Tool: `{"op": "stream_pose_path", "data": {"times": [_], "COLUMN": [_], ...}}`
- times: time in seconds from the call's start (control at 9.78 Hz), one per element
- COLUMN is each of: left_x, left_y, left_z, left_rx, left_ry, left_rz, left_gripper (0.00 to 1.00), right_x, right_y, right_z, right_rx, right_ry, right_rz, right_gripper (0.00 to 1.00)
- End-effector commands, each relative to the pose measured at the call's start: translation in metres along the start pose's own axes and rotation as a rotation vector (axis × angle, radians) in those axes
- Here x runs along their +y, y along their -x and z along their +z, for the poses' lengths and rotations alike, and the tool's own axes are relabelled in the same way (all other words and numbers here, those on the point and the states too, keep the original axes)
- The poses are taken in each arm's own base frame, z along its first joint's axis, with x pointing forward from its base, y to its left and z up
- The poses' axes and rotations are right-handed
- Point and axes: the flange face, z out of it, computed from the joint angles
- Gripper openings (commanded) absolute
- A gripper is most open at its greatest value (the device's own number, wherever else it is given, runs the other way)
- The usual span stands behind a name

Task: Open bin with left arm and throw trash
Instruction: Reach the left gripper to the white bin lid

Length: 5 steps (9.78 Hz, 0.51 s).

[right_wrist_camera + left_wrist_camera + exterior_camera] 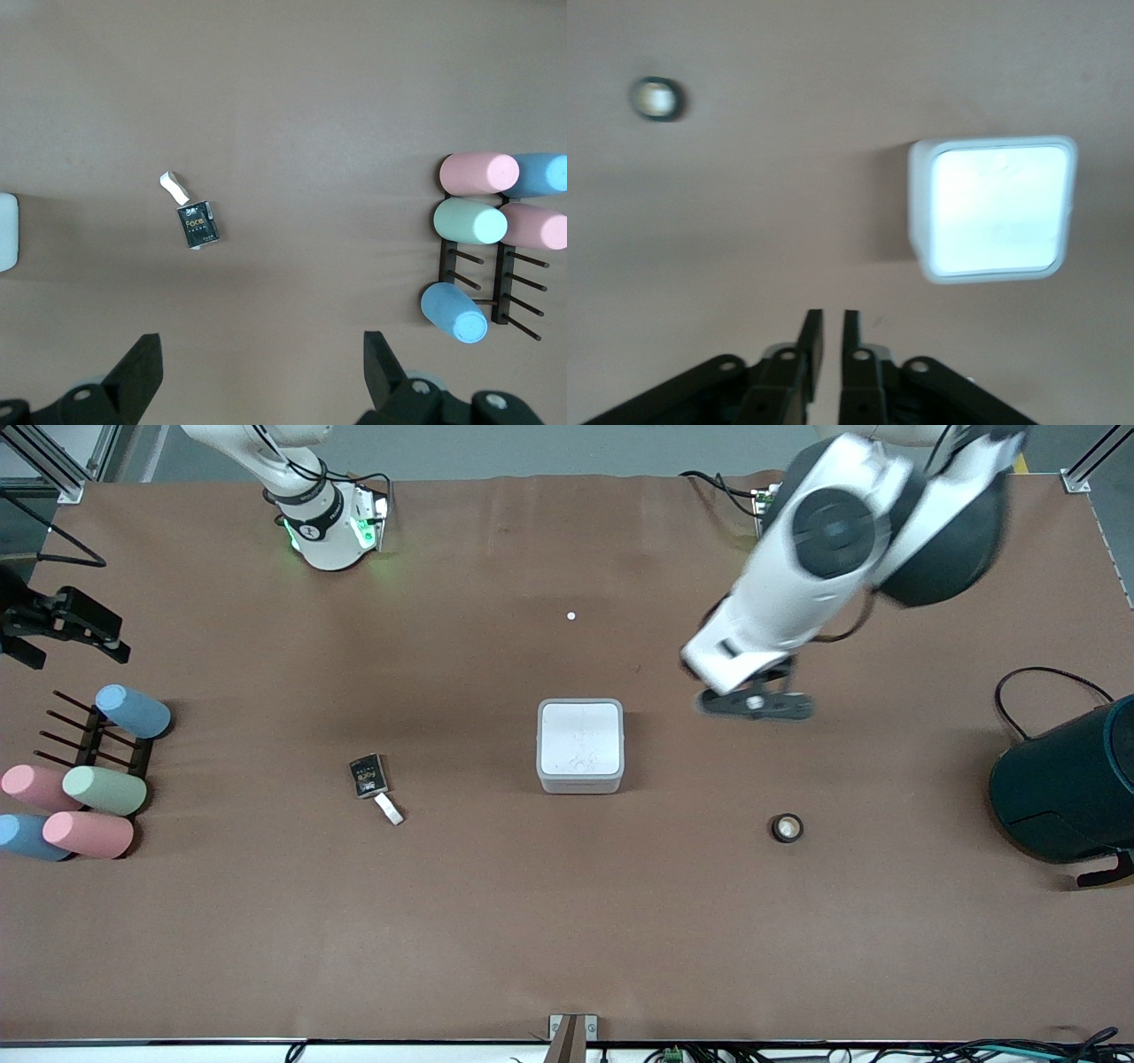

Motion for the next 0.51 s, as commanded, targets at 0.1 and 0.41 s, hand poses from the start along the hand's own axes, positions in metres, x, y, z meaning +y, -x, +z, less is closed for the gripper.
{"op": "stream_pose_path", "data": {"times": [0.1, 0.41], "left_x": [0.063, 0.085], "left_y": [-0.017, -0.022], "left_z": [0.076, 0.14], "left_rx": [0.097, 0.119], "left_ry": [0.032, -0.001], "left_rz": [-0.025, 0.013], "left_gripper": [0.0, 0.0], "right_x": [-0.019, -0.056], "right_y": [-0.025, -0.063], "right_z": [0.023, 0.071], "right_rx": [0.025, 0.055], "right_ry": [-0.011, -0.004], "right_rz": [-0.009, -0.164], "right_gripper": [1.0, 1.0]}}
